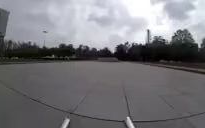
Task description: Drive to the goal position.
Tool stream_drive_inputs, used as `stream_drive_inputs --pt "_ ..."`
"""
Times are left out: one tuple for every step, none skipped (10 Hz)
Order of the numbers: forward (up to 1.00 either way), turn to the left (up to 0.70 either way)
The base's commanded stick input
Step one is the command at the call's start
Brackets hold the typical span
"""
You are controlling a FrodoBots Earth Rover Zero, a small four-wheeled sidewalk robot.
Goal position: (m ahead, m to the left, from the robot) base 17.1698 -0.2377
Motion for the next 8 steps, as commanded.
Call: stream_drive_inputs --pt "0.0 0.0" --pt "0.09 0.0" --pt "1.0 0.0" --pt "1.0 0.0" --pt "1.0 0.0" --pt "0.82 0.0" --pt "0.05 0.0" --pt "0.0 0.0"
